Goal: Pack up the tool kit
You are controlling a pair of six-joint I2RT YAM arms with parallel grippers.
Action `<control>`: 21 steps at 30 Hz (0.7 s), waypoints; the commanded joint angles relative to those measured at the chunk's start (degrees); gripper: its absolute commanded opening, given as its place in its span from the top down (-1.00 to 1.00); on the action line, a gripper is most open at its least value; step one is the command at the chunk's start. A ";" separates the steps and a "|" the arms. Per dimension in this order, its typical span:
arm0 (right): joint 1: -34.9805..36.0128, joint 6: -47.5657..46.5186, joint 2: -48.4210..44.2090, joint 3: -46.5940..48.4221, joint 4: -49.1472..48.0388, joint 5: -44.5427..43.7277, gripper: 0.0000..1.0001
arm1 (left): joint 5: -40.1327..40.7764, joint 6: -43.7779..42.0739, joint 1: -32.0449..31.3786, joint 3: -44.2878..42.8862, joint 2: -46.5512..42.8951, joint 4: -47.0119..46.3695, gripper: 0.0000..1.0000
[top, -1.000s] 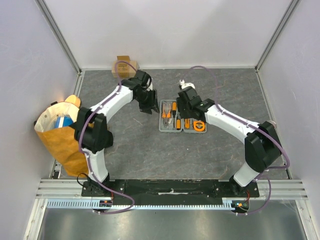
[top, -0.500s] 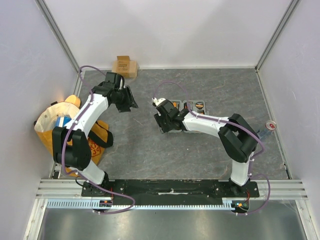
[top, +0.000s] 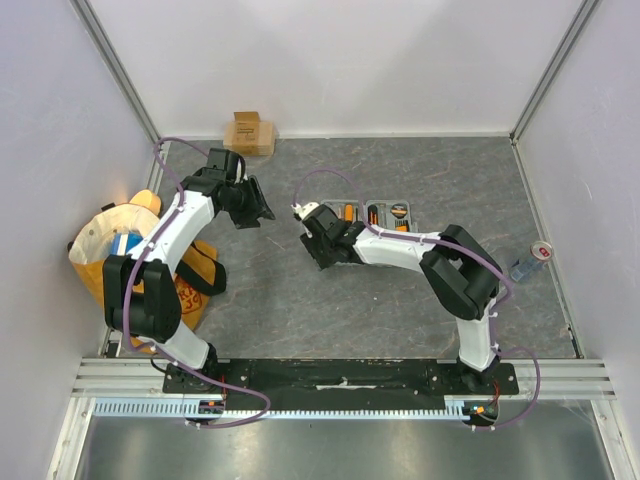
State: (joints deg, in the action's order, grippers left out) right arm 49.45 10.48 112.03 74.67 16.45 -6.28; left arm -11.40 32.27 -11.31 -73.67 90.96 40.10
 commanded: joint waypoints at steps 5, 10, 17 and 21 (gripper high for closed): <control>0.73 -3.27 2.58 1.88 -2.82 -1.71 0.64 | -9.77 1.57 0.85 -0.25 1.50 -3.80 -0.04; 0.65 -4.06 -2.33 -1.28 -6.07 0.82 0.97 | -17.06 -0.89 0.85 -0.51 5.80 -5.37 -0.06; 0.73 -3.80 -10.07 -5.24 -10.47 14.01 1.00 | -31.12 -1.34 0.68 0.98 12.40 -11.70 -0.08; 0.65 -2.31 -12.71 -6.82 -12.49 15.60 1.00 | -34.83 -0.19 -0.29 2.04 14.07 -16.01 -0.12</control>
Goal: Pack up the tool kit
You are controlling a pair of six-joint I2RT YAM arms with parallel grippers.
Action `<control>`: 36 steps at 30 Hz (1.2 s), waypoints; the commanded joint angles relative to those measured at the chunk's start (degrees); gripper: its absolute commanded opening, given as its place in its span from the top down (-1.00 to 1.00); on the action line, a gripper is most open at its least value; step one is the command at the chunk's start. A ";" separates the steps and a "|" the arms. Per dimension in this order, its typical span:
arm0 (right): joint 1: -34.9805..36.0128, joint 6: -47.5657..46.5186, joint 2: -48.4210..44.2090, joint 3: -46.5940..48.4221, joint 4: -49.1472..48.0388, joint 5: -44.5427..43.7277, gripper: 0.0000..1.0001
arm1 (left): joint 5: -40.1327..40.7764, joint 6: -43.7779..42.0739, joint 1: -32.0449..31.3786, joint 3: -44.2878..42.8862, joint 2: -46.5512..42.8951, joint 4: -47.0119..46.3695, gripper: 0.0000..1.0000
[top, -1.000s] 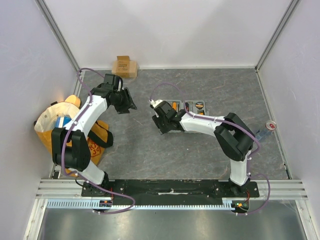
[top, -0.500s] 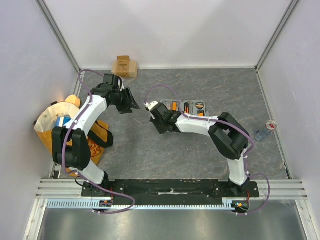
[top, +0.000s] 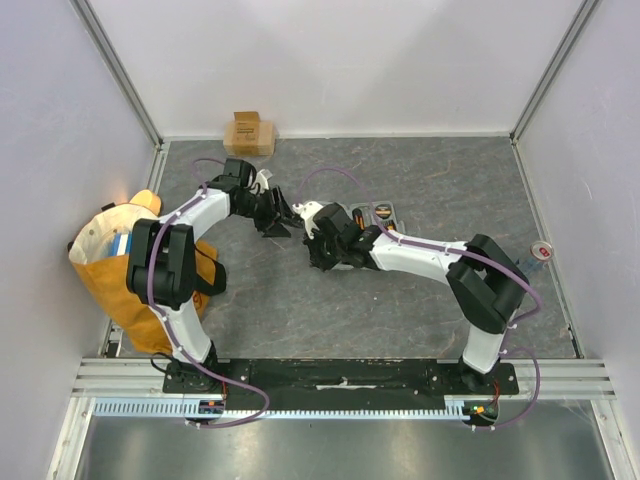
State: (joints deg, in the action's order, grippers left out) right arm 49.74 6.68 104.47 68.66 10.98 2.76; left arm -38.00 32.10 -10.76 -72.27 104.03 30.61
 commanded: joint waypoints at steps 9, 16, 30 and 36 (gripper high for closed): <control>0.36 2.46 -5.85 -1.25 -7.64 7.52 0.97 | -7.09 3.15 -4.09 1.61 5.04 -10.31 -0.16; 0.45 3.60 -5.24 -0.11 -7.73 5.94 0.91 | -5.07 2.62 -4.62 -0.15 7.24 -7.77 0.13; 0.36 5.71 -12.08 -0.46 -0.61 -15.49 -0.23 | -6.65 -1.59 -4.62 -5.86 10.40 -2.58 0.53; -1.39 10.01 -18.41 -2.83 3.07 -36.04 -0.26 | -6.47 -2.21 -4.62 -7.27 10.05 -1.34 0.53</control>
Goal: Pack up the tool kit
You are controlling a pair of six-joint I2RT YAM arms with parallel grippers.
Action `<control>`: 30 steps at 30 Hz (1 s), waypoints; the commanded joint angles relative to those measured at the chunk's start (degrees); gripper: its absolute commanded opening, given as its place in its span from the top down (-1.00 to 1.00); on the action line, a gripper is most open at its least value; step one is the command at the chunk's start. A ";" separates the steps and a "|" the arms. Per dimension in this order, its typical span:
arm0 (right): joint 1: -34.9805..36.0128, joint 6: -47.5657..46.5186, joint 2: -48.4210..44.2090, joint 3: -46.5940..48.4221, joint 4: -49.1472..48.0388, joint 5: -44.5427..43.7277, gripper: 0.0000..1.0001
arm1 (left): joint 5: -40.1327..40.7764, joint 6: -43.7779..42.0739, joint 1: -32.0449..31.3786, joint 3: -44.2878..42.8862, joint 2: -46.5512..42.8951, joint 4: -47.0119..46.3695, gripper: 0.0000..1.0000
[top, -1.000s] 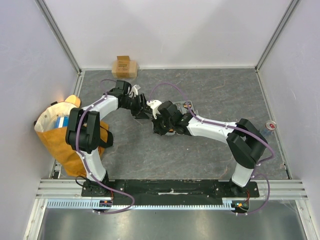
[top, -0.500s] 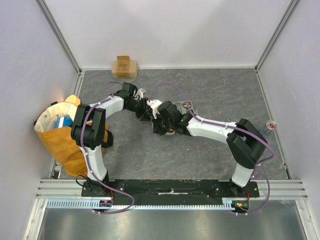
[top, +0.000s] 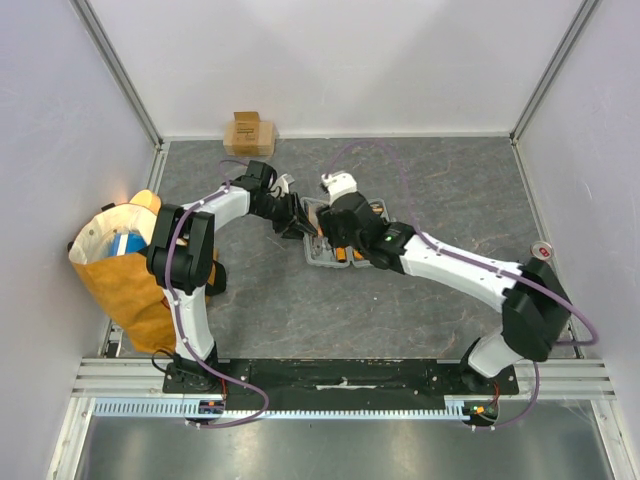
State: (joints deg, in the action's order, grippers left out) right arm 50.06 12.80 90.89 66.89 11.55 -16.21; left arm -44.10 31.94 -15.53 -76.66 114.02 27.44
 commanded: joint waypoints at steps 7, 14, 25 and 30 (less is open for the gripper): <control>-15.76 14.35 -8.36 -8.43 9.19 -21.17 -0.25 | -1.08 -1.62 0.06 -4.11 0.59 2.09 0.52; -23.17 17.78 -4.86 -12.93 10.33 -12.54 -0.19 | 0.33 -2.67 0.06 -5.69 0.07 4.11 0.47; -25.54 17.79 1.21 -14.60 8.40 -4.98 -0.12 | 4.01 -4.43 -2.31 -7.27 -1.08 6.04 0.33; -25.63 15.42 3.15 -14.25 7.70 -3.22 -0.12 | 5.86 -5.14 -3.36 -9.47 -1.87 7.62 0.19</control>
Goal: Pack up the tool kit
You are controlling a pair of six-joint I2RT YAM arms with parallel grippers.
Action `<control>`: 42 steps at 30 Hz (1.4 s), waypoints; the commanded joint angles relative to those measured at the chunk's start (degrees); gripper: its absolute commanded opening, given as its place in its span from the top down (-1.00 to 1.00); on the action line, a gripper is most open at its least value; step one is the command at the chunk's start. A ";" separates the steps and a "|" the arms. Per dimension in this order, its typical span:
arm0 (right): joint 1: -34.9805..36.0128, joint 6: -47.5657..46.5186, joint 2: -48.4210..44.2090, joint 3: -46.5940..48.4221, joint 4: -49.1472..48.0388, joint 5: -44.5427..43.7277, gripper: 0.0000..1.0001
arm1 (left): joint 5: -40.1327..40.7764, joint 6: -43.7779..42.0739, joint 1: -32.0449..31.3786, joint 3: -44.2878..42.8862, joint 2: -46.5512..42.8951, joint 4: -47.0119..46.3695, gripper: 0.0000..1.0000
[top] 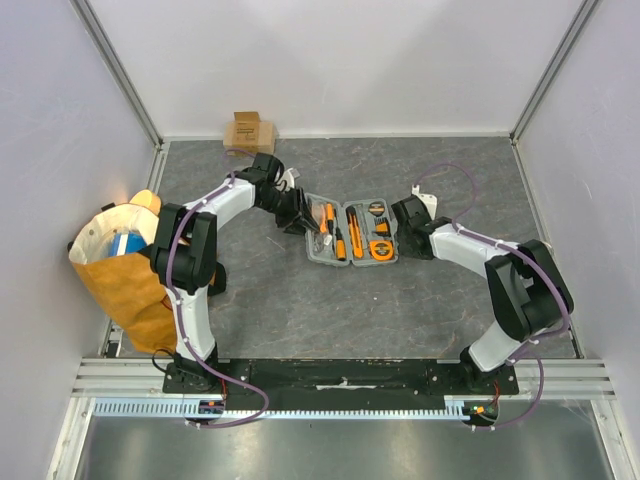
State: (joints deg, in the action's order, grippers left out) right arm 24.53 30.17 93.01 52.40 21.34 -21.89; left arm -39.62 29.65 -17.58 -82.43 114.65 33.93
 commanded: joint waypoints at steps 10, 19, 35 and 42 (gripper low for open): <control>-0.01 -3.37 1.21 -0.11 -4.11 6.94 -0.08 | 3.58 -4.86 -2.98 -9.23 -3.12 6.66 0.02; -0.10 -3.45 1.29 -0.28 -4.56 8.27 -0.06 | 1.56 -4.95 -5.44 -12.13 -2.94 7.38 -0.06; -0.01 -0.21 0.68 -1.43 -3.86 3.79 -0.05 | -1.08 1.90 -13.00 -22.85 1.71 7.55 -0.47; -1.33 4.36 -3.36 -1.69 2.63 -5.33 -0.08 | -1.43 3.22 -14.32 -25.67 4.70 7.46 -0.49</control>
State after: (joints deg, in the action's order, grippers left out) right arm 24.27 30.46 93.76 51.03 19.16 -19.38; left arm -39.42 30.30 -31.64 -105.67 117.45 41.71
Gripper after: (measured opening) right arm 0.531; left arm 0.742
